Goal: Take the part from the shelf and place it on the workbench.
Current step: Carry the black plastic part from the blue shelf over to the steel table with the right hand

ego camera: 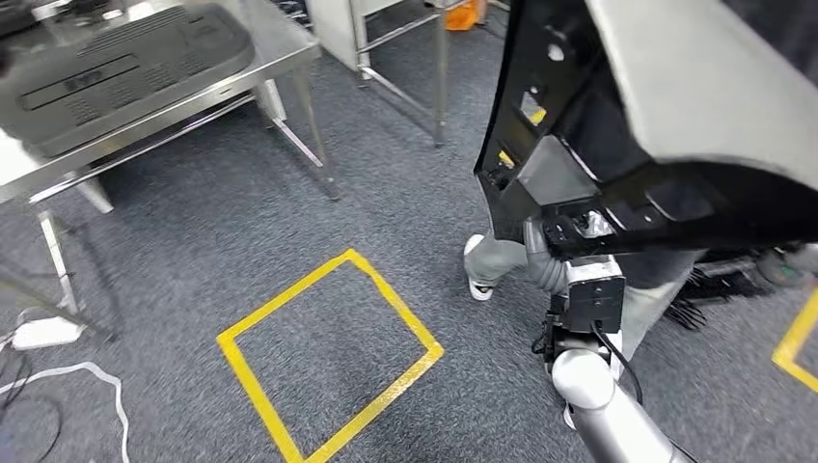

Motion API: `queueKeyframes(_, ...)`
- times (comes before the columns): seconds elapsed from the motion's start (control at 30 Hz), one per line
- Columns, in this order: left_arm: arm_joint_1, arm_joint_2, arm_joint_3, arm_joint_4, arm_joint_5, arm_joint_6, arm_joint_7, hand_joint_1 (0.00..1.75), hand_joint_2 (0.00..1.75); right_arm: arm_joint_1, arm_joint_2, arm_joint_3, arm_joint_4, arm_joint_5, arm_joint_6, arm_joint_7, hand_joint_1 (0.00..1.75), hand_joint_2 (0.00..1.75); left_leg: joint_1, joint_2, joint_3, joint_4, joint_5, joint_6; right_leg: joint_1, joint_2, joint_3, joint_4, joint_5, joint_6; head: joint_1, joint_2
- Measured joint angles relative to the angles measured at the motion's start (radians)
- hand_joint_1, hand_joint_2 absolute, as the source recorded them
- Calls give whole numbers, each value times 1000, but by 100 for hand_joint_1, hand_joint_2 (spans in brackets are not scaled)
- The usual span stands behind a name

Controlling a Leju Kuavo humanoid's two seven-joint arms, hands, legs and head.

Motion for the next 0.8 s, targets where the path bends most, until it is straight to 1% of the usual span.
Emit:
queueKeyframes(0.03, 1, 0, 0, 0, 0, -1, 0, 0, 175, 0, 0, 0, 1, 0, -1, -1, 175, 175, 4, 8, -30, 50, -13, -3, 1, -15, 3, 0, -4, -1, 0, 0)
queueKeyframes(0.07, 2, 0, 0, 0, -1, -2, 0, 0, 175, 0, 0, 0, 3, -1, -3, -3, 175, 175, 8, 12, -46, 72, -9, -4, 1, -29, 7, 0, -8, 0, -1, 0)
queueKeyframes(0.1, 4, 0, 0, 0, -1, -2, 0, 0, 175, 0, 0, 0, 4, -2, -5, -6, 175, 175, 10, 15, -43, 54, 13, -4, 1, -43, 12, 0, -12, 1, -1, 0)
queueKeyframes(0.13, 5, 0, 0, 0, -1, -2, 0, 0, 175, 0, 0, 0, 5, -4, -6, -8, 175, 175, 11, 22, -20, -1, 50, -2, 1, -56, 18, 0, -18, 3, -1, 0)
queueKeyframes(0.17, 5, 0, 0, 0, -2, -1, 0, 0, 175, 0, 0, 0, 6, -5, -7, -10, 175, 175, 10, 40, 11, -72, 85, 2, 1, -68, 26, -1, -23, 7, -1, 0)
queueKeyframes(0.2, 5, 0, 0, 0, -2, -1, 0, 0, 175, 0, 0, 0, 6, -6, -8, -12, 175, 175, 5, 57, 39, -133, 110, 7, 3, -79, 32, -1, -29, 12, 0, 0)
queueKeyframes(0.23, 4, 0, 0, 0, -2, -1, 0, 0, 175, 0, 0, 0, 6, -7, -8, -12, 175, 175, 0, 70, 58, -174, 122, 13, 4, -88, 38, -3, -34, 17, 0, 0)
queueKeyframes(0.27, 4, 0, 0, 0, -2, 0, 0, 0, 175, 0, 0, 0, 6, -8, -8, -13, 175, 175, -6, 76, 64, -190, 121, 18, 5, -97, 43, -5, -37, 23, 0, 0)
queueKeyframes(0.3, 4, 0, 0, 0, -3, 0, 0, 0, 175, 0, 1, 0, 7, -9, -9, -14, 175, 175, -10, 69, 64, -191, 117, 24, 6, -105, 48, -9, -40, 28, 0, 0)
queueKeyframes(0.33, 5, 0, 0, 0, -3, 0, 0, 0, 175, 0, 1, 0, 7, -9, -9, -14, 175, 175, -10, 59, 69, -197, 117, 30, 5, -112, 55, -14, -44, 34, 0, 0)
queueKeyframes(0.37, 6, 0, 0, 0, -3, 0, 0, 0, 175, -1, 1, 1, 7, -9, -9, -14, 175, 175, -8, 49, 76, -206, 118, 35, 4, -106, 62, -13, -49, 40, 1, 0)
queueKeyframes(0.4, 6, 0, 0, 0, -3, 0, 0, 0, 175, -1, 2, 1, 7, -9, -9, -14, 175, 175, -5, 39, 85, -216, 120, 42, 2, -86, 62, 1, -60, 43, 3, 0)
queueKeyframes(0.43, 4, 0, 0, 0, -2, 1, 0, 0, 175, -2, 1, 1, 8, -9, -9, -15, 175, 175, -2, 29, 94, -226, 122, 48, 1, -58, 48, 34, -78, 44, 6, 0)
queueKeyframes(0.47, 3, 0, 0, 0, -2, 1, 0, 0, 175, -2, 1, 1, 8, -10, -9, -16, 175, 175, 0, 20, 99, -231, 123, 53, 0, -26, 20, 89, -102, 44, 10, 0)
queueKeyframes(0.5, 1, 0, 0, 0, -2, 1, 0, 0, 175, -1, 1, 1, 10, -10, -9, -16, 175, 175, 0, 8, 101, -233, 122, 57, 1, -6, -20, 156, -125, 43, 13, 0)
queueKeyframes(0.53, 0, 0, 0, 0, -2, 1, 0, 0, 175, 1, 0, 2, 11, -11, -9, -16, 175, 175, -1, -4, 102, -232, 120, 60, 2, 3, -60, 214, -139, 44, 17, 0)
queueKeyframes(0.57, 0, 0, 0, 0, -2, 0, -1, 0, 175, 3, 0, 2, 13, -11, -10, -16, 175, 175, -2, -18, 104, -231, 118, 61, 3, 7, -89, 247, -135, 44, 20, 0)
queueKeyframes(0.6, 1, 0, 0, 0, -2, -1, -3, 0, 175, 4, 0, 2, 15, -12, -10, -18, 175, 175, -2, -33, 107, -228, 115, 61, 4, 8, -102, 244, -112, 44, 21, 0)
queueKeyframes(0.63, 1, 0, 0, 0, -2, -2, -6, 0, 175, 5, 0, 2, 15, -12, -11, -20, 175, 175, -2, -47, 109, -224, 110, 59, 3, 12, -95, 201, -70, 44, 22, 0)
queueKeyframes(0.67, 2, 0, 0, 0, -3, -3, -10, 0, 175, 4, 0, 3, 16, -12, -11, -21, 175, 175, -1, -62, 111, -218, 104, 56, 1, 24, -76, 138, -26, 43, 24, 0)
queueKeyframes(0.7, 1, 0, 0, 0, -3, -4, -14, 0, 175, 4, 0, 3, 16, -12, -11, -23, 175, 175, -1, -76, 110, -209, 98, 51, -1, 47, -55, 79, 5, 42, 24, 0)
queueKeyframes(0.73, 0, 0, 0, 0, -4, -5, -17, 0, 175, 4, 0, 3, 17, -11, -11, -24, 175, 175, -1, -90, 106, -201, 93, 46, -3, 67, -41, 36, 21, 41, 23, 0)
queueKeyframes(0.77, -1, 0, 0, 0, -6, -5, -20, 0, 175, 3, 0, 4, 17, -11, -11, -25, 175, 175, 1, -100, 101, -195, 90, 40, -3, 81, -34, 17, 22, 39, 23, 0)
queueKeyframes(0.8, -1, 0, 0, 0, -7, -5, -21, 0, 175, 3, 1, 4, 18, -10, -12, -26, 175, 175, 3, -111, 96, -194, 90, 34, -1, 84, -32, 13, 17, 37, 23, 0)
